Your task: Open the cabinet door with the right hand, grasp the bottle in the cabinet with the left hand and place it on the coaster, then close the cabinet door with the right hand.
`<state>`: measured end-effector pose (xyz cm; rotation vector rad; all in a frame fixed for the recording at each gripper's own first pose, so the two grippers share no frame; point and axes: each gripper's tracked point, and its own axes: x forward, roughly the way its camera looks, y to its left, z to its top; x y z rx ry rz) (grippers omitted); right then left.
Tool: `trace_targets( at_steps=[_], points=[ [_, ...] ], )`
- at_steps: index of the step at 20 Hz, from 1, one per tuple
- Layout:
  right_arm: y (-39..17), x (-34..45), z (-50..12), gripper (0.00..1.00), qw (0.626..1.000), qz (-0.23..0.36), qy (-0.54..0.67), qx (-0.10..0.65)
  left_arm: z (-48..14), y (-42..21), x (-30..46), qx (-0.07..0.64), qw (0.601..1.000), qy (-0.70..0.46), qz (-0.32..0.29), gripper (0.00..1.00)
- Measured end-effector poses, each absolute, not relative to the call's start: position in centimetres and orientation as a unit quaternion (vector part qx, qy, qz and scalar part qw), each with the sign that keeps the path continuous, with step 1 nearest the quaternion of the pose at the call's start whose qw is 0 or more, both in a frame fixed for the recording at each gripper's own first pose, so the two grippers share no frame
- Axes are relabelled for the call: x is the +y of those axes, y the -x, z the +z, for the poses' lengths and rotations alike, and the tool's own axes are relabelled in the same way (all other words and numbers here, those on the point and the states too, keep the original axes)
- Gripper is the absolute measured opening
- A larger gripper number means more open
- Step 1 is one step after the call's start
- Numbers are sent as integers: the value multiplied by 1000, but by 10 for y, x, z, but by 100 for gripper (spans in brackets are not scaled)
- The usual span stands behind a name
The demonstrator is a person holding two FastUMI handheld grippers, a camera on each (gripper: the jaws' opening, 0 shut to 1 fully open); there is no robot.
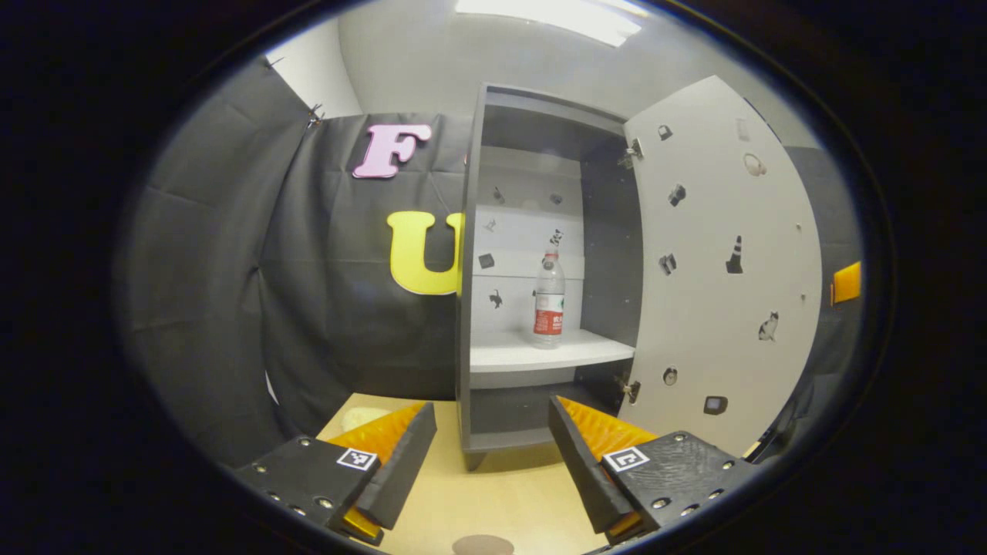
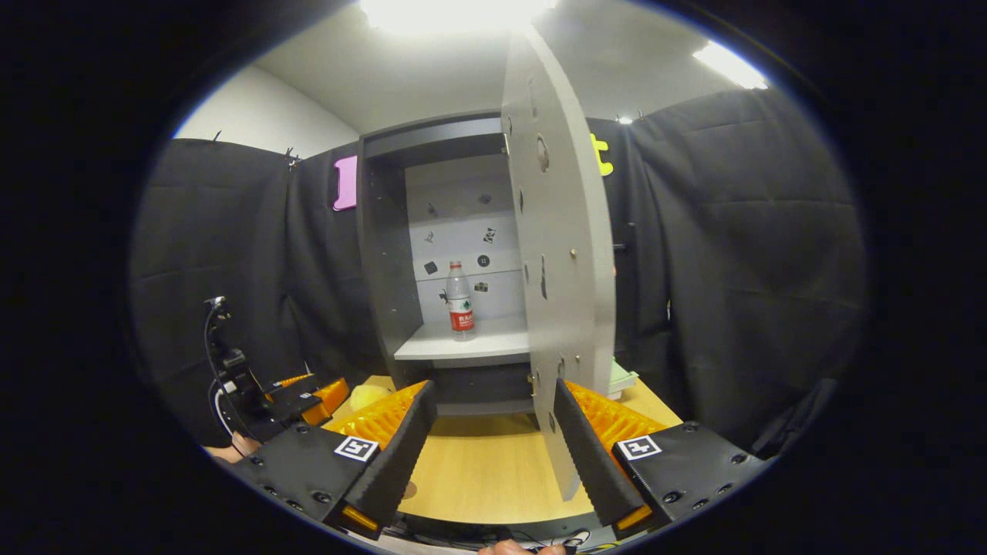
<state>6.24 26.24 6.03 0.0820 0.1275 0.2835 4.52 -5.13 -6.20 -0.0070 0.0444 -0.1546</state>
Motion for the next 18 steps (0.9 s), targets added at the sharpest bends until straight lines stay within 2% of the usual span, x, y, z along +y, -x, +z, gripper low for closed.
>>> trace_targets(
  at_steps=[1, 2, 5, 6, 7, 8, 10, 18],
  points=[
    [-65, 268, 65, 93, 988, 141, -47, 50, -61, -49, -57, 22, 996, 7, -89, 90],
    [-71, 277, 68, 96, 987, 143, -51, 42, -60, -56, -66, 25, 994, 8, -104, 90],
    [-94, 307, 64, 93, 985, 150, -63, 52, -48, -74, -84, 28, 990, 1, -137, 91],
    [-102, 314, 62, 97, 984, 156, -69, 58, -42, -84, -90, 23, 989, 0, -144, 91],
    [-111, 318, 58, 93, 983, 152, -75, 65, -38, -93, -96, 24, 988, -2, -151, 88],
    [-118, 319, 54, 98, 984, 145, -77, 69, -38, -103, -101, 27, 988, -4, -155, 90],
    [-127, 331, 48, 98, 983, 153, -79, 70, -29, -125, -111, 26, 986, 4, -162, 88],
    [-155, 334, 17, 98, 984, 146, -61, 79, -2, -228, -151, 23, 978, -15, -205, 90]
  ],
)
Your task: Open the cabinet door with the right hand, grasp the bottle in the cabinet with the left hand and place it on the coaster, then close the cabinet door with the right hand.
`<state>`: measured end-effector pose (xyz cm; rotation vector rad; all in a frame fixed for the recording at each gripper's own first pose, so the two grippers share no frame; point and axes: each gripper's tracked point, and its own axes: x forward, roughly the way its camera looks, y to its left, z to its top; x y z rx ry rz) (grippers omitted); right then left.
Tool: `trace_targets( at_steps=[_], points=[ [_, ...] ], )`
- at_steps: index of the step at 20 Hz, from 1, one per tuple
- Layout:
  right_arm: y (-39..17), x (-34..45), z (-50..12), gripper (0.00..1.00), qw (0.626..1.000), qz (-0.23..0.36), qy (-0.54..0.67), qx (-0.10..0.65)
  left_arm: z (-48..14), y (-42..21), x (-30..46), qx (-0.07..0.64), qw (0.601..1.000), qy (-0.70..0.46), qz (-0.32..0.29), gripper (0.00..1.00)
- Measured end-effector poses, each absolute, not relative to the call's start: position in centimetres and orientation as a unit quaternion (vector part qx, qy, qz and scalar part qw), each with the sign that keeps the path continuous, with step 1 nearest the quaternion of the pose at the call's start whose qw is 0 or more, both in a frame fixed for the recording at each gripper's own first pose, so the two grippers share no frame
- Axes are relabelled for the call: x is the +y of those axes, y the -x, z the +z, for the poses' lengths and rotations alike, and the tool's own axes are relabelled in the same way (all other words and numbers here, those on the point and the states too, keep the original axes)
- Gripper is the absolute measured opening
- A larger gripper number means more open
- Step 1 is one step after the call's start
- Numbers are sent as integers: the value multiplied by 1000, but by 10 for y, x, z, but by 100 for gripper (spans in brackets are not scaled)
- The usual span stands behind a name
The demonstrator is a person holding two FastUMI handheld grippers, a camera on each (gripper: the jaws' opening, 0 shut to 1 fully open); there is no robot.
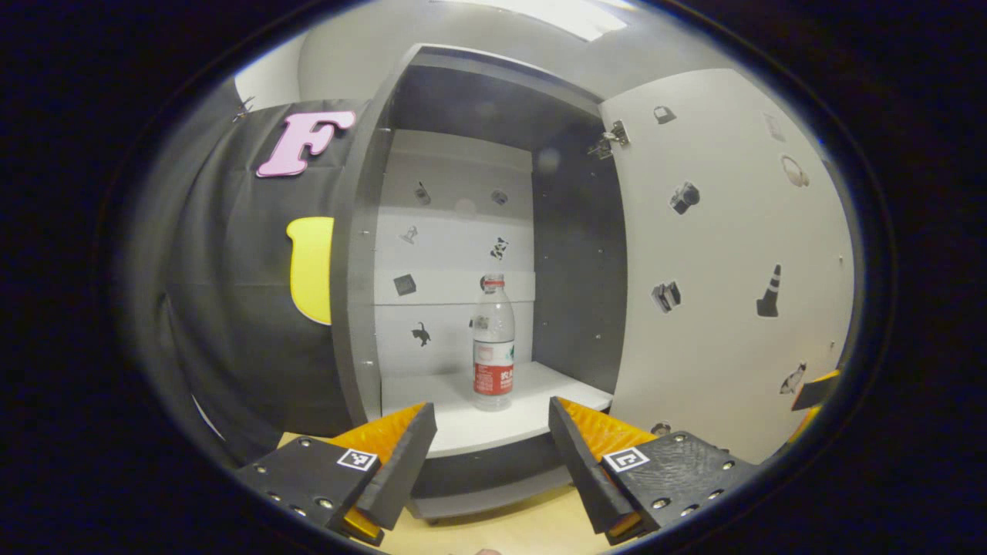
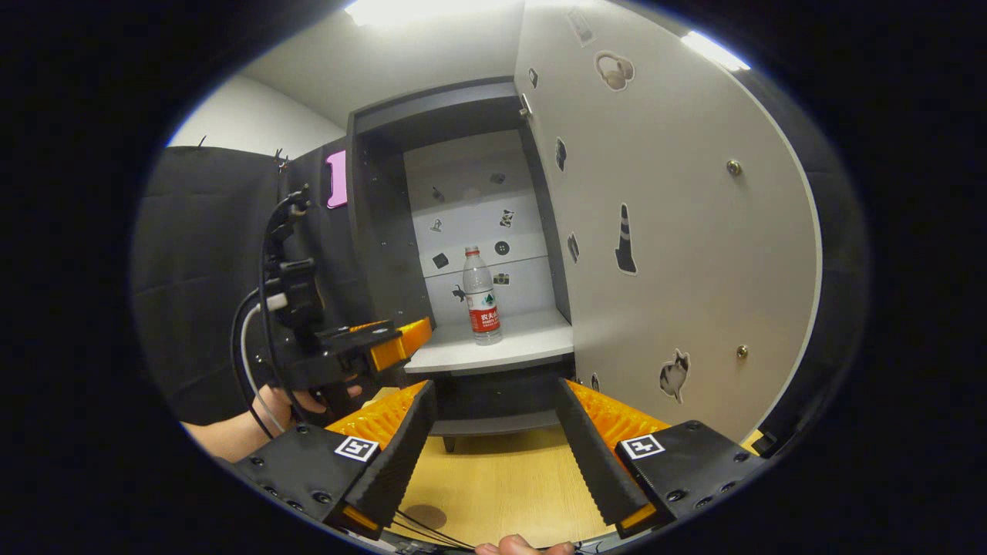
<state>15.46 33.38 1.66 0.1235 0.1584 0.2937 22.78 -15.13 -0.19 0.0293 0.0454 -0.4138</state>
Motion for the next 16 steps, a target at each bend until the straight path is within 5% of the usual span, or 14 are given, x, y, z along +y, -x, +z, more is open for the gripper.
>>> trace_targets(
  at_steps=[16],
  points=[
    [-201, 348, -4, 98, 981, 181, 16, 65, -38, -398, -219, 29, 975, -48, -215, 90]
  ],
)
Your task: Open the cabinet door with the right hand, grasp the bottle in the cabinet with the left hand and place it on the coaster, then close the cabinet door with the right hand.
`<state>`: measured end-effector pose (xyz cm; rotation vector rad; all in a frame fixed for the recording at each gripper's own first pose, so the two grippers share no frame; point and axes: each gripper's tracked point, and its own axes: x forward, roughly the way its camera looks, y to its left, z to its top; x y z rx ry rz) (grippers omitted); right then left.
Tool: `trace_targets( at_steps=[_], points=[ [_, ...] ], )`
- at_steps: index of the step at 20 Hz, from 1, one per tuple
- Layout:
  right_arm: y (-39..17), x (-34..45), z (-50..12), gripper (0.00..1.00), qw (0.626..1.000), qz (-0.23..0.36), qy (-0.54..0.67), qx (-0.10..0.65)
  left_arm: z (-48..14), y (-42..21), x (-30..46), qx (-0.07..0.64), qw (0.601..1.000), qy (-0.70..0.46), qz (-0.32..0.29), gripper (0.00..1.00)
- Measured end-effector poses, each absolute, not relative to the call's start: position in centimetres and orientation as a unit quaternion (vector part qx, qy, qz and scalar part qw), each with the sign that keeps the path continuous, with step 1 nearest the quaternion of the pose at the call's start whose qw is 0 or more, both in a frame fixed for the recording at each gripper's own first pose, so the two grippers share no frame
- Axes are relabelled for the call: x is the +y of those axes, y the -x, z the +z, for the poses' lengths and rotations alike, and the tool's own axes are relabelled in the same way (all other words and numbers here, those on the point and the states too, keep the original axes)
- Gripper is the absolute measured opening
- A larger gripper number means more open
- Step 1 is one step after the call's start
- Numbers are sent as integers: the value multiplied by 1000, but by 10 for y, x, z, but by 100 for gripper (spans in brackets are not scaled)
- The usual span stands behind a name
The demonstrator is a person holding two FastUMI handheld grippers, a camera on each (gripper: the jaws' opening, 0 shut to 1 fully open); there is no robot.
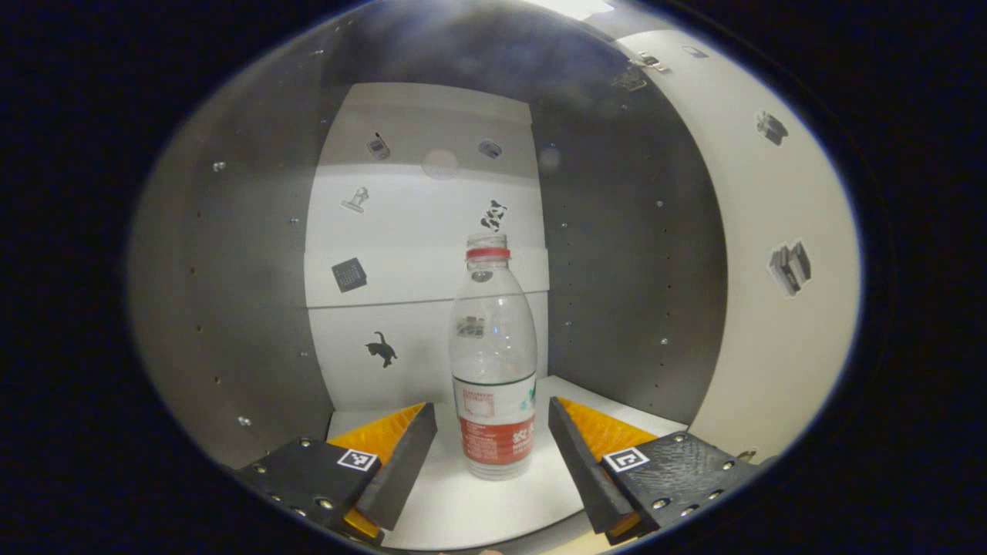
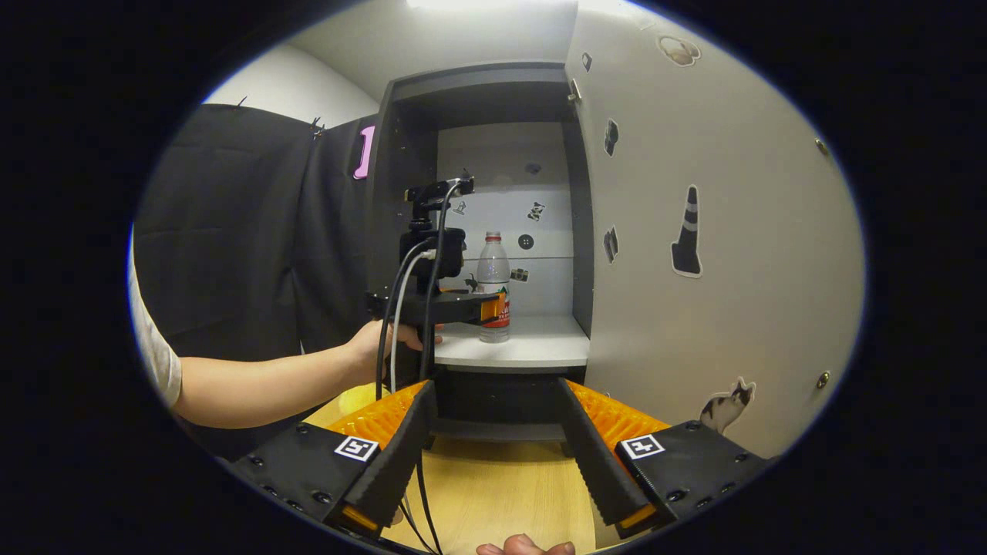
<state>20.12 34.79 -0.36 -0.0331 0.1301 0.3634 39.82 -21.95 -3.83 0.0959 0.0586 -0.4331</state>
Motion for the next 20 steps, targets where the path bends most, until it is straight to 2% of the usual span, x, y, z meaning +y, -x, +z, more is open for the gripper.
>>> trace_targets(
  at_steps=[15, 17, 20],
  points=[
    [-227, 339, -22, 98, 982, 161, 4, 96, -36, -442, -245, 38, 968, -20, -247, 88],
    [-227, 341, -25, 98, 982, 164, 3, 99, -36, -439, -245, 40, 967, -20, -251, 72],
    [-230, 341, -23, 98, 982, 162, 1, 96, -31, -431, -240, 39, 967, -19, -252, 75]
  ],
)
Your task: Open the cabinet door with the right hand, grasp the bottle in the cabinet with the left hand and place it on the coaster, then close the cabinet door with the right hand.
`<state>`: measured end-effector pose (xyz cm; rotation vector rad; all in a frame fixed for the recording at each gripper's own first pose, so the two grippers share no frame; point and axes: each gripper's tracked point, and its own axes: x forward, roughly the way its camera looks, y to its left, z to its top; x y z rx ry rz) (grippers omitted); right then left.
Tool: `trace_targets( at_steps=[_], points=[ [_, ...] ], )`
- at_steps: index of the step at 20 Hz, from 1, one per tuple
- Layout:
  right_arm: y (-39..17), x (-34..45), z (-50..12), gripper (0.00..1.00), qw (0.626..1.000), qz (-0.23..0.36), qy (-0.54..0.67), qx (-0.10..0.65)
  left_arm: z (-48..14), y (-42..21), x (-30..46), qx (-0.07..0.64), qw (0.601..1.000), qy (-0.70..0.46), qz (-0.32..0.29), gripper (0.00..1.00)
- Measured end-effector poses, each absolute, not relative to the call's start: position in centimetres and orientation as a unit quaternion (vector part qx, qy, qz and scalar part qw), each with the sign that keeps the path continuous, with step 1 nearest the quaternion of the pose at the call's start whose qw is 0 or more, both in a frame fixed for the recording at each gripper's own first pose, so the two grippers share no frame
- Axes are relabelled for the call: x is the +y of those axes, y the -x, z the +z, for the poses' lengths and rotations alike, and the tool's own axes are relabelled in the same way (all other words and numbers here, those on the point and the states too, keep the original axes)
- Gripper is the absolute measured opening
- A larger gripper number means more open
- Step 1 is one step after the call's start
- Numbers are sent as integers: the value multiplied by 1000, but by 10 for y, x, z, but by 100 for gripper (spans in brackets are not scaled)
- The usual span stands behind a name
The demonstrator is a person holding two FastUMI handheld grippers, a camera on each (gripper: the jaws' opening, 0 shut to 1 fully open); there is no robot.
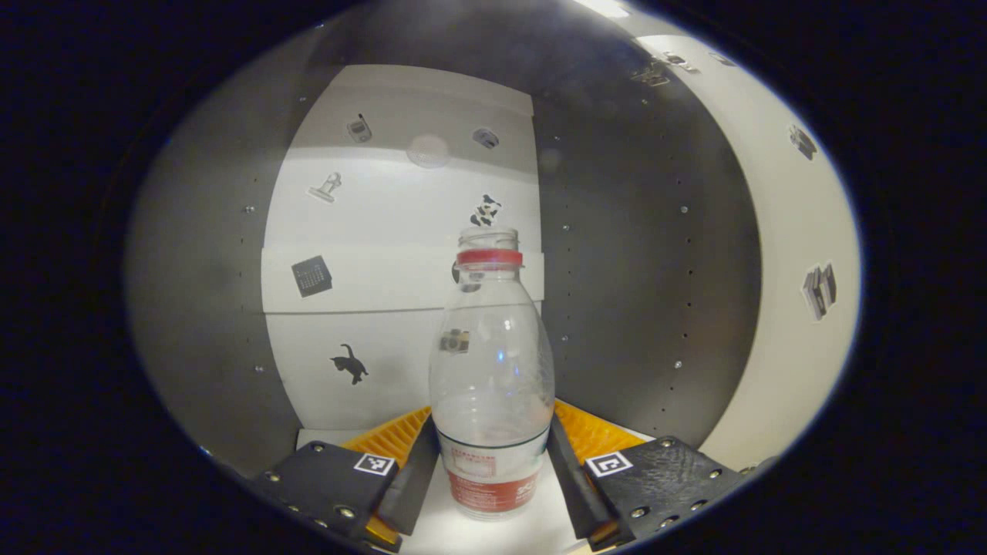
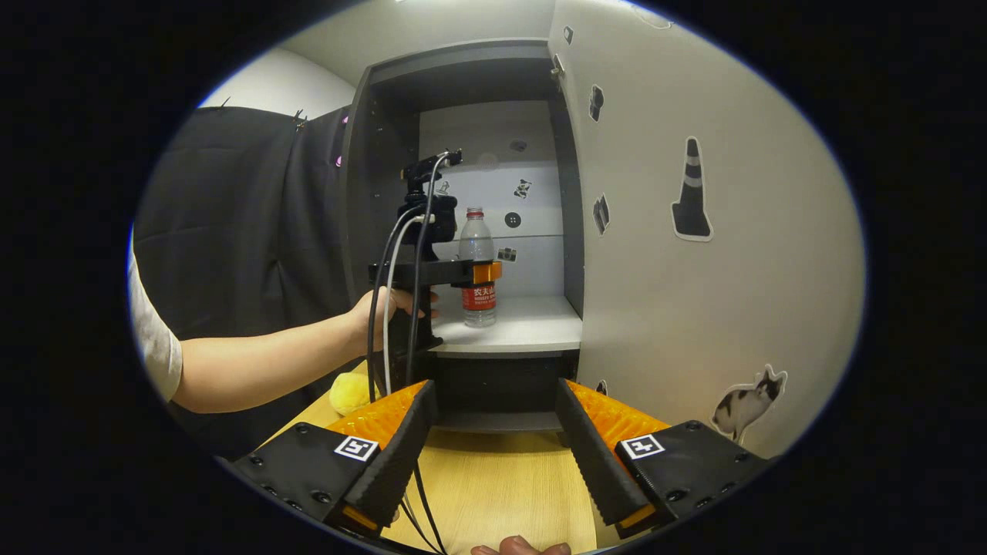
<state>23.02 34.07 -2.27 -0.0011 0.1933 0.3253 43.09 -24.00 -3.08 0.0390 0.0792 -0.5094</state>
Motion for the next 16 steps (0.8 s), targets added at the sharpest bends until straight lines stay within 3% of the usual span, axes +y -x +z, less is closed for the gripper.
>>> trace_targets(
  at_steps=[6, 16],
  points=[
    [-231, 341, -21, 98, 983, 157, -13, 91, 1, -383, -222, 17, 964, -18, -265, 75],
    [-211, 347, -22, 98, 985, 152, -19, 78, 8, -242, -158, -13, 959, -67, -275, 73]
  ],
)
